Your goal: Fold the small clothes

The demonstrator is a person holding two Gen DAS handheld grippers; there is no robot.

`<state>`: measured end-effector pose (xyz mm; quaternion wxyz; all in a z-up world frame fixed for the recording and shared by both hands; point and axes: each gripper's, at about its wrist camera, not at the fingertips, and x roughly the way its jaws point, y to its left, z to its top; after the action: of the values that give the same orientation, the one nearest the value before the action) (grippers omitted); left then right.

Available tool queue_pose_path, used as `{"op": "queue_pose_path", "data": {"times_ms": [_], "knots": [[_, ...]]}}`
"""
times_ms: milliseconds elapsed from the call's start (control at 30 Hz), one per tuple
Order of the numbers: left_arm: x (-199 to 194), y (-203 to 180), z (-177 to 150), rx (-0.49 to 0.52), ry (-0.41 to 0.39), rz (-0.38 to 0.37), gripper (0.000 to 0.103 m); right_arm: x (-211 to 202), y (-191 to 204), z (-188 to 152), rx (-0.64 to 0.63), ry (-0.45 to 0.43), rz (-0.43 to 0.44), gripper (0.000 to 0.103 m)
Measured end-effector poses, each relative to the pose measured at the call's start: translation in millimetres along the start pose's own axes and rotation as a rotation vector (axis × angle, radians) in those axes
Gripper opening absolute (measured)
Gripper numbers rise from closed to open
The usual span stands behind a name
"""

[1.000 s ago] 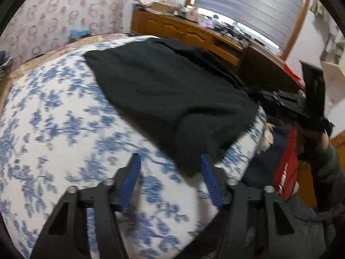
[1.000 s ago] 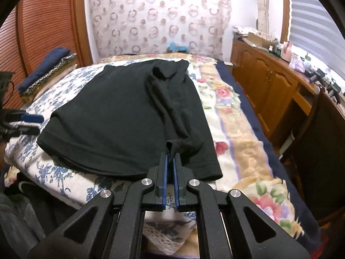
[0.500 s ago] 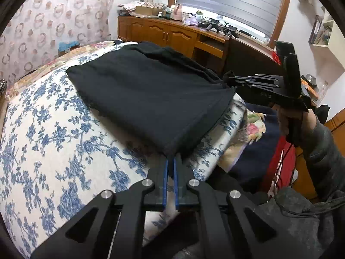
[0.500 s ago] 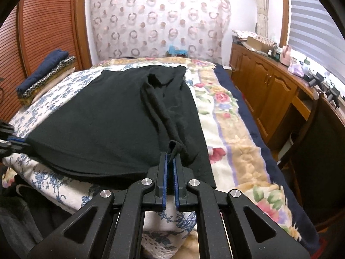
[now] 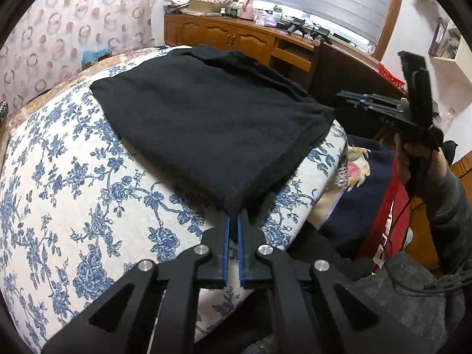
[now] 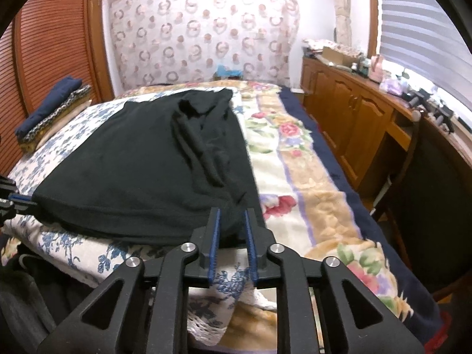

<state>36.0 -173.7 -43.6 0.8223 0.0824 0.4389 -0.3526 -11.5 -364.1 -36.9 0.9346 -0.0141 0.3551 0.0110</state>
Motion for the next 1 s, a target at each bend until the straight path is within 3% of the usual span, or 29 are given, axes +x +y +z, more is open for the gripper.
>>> {"op": "queue_pose_path", "data": {"times_ms": [200, 467, 733, 1000], "knots": [[-0.2, 5.4, 0.2, -0.025, -0.020, -0.006, 0.001, -5.7, 3.6, 29.8, -0.023, -0.067, 0.036, 0.034], [1.5, 7.7, -1.2, -0.037, -0.022, -0.017, 0.001, 40.7, 27.4, 82.1, -0.077, -0.028, 0.172, 0.037], [4.3, 12.1, -0.4, -0.067, -0.034, -0.019, 0.001, 141.2, 42.0, 161.6, -0.158, 0.099, 0.223, 0.038], [3.8, 14.9, -0.2, -0.076, -0.033, -0.024, 0.001, 232.8, 22.5, 189.9, -0.065, 0.254, 0.247, 0.037]]}}
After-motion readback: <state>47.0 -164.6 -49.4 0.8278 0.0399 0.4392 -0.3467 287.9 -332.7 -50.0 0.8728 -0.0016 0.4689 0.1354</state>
